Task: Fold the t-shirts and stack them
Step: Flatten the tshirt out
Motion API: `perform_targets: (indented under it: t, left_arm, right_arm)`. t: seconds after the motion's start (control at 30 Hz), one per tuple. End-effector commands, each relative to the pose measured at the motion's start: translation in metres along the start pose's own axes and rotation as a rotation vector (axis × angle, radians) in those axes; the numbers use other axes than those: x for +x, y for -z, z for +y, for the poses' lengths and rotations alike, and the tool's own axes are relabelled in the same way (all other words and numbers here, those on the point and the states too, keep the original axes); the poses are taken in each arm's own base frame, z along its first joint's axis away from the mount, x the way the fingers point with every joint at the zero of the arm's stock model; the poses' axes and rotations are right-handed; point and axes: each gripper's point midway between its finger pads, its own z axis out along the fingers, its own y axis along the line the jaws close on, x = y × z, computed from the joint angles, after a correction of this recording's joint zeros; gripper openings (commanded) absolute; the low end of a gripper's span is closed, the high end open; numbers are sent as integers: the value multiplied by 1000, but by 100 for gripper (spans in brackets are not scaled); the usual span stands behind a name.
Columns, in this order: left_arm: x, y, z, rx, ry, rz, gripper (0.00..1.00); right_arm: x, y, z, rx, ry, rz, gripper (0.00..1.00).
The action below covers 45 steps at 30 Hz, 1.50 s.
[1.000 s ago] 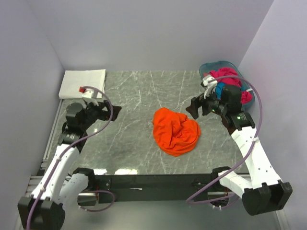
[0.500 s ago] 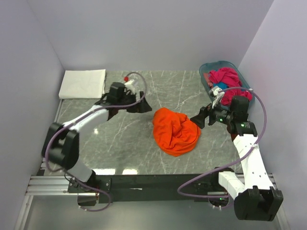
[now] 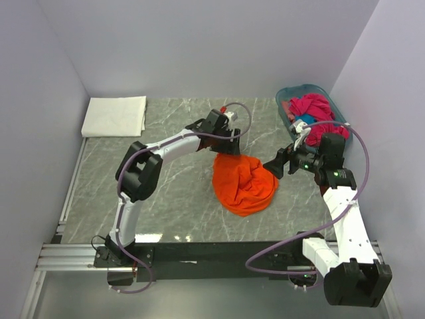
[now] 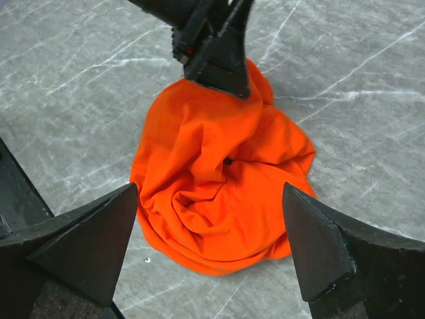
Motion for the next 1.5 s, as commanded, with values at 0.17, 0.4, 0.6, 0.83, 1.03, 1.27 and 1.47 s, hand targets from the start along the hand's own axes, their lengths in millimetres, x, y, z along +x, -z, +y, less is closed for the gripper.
perform_targets:
  t: [0.17,0.4,0.6,0.83,1.03,1.27,1.47]
  left_arm:
    - [-14,4,10,-128,-105,-1,59]
    - [-21,18,1,-127,-148,-39,13]
    - [-36,38,-6,-129,-151,-116,1]
    - [-45,59,-18,-93,-153,-171,1]
    - [-38,61,-15,-91,-160,-163,1]
    - [-36,64,-17,-80,-160,-163,1]
    - [-35,67,-13,-95,-164,-164,1]
  right_arm:
    - [-8,1,-1,-1,15,-22,95]
    - [-3,-2,-8,19,-6,-2,95]
    - [31,-15,-54,193,-164,139,86]
    - [85,-36,-82,258,-338,397,63]
    - [102,-50,-79,218,-384,455,63]
    - [123,-73,-83,201,-403,551,58]
    - [124,-92,-72,212,-329,579,44]
